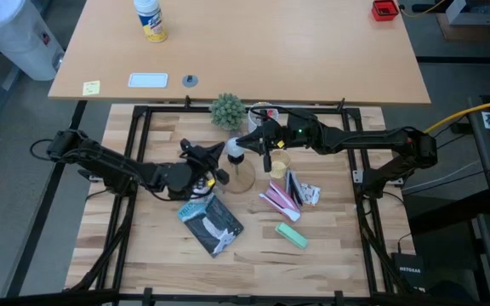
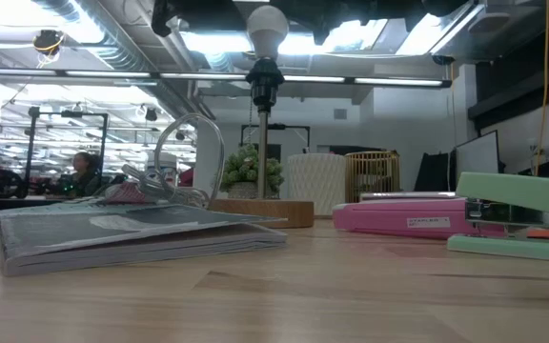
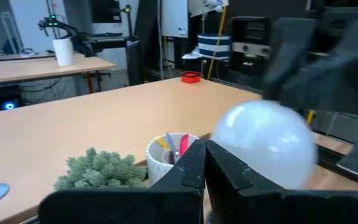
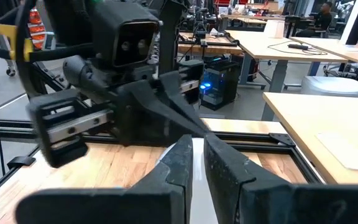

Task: Screw lightbulb
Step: Insert the lightbulb into the lamp

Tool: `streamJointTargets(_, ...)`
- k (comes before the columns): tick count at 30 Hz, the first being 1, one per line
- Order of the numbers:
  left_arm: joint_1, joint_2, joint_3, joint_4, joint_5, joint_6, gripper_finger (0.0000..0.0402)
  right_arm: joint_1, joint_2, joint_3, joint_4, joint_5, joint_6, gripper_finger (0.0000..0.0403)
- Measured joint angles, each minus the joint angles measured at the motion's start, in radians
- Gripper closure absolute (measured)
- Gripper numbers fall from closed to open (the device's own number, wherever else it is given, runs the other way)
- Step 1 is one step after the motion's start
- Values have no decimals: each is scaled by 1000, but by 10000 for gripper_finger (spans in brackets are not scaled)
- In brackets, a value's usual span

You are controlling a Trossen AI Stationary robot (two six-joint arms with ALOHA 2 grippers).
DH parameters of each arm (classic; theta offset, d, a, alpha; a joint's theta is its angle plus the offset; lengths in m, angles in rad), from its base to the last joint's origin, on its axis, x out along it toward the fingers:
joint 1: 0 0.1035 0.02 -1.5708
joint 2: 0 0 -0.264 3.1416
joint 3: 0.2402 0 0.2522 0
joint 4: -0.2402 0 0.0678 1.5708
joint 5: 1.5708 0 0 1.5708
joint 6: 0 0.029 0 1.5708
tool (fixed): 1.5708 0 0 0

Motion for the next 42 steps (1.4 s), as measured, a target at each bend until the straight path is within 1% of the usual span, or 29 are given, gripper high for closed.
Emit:
streamJointTargets(2,10,0,0,4,-1,17,400,0,0,0,0,0,0,359)
streamJointTargets(5,6,-5,0,40,-16,84,400,0,0,0,0,0,0,359)
streamJointTargets(9,-35,-33,0,102,-29,147,400,0,0,0,-1,0,0,359)
streamJointTargets(12,-76,-44,0,120,-25,155,400,0,0,0,0,0,0,359)
streamJointTargets(15,-112,-43,0,103,39,132,400,0,0,0,0,0,0,359)
streamJointTargets(20,-131,-17,0,97,212,55,400,0,0,0,0,0,0,359)
streamJointTargets(22,-128,5,0,97,230,40,400,0,0,0,0,0,0,359)
streamJointTargets(27,-109,51,0,110,213,44,400,0,0,0,0,0,0,359)
streamJointTargets(32,-104,56,0,105,90,45,400,0,0,0,0,0,0,359)
streamJointTargets(34,-104,56,0,107,57,59,400,0,0,0,0,0,0,359)
streamJointTargets(42,-85,56,0,105,38,83,400,0,0,0,0,-5,0,359)
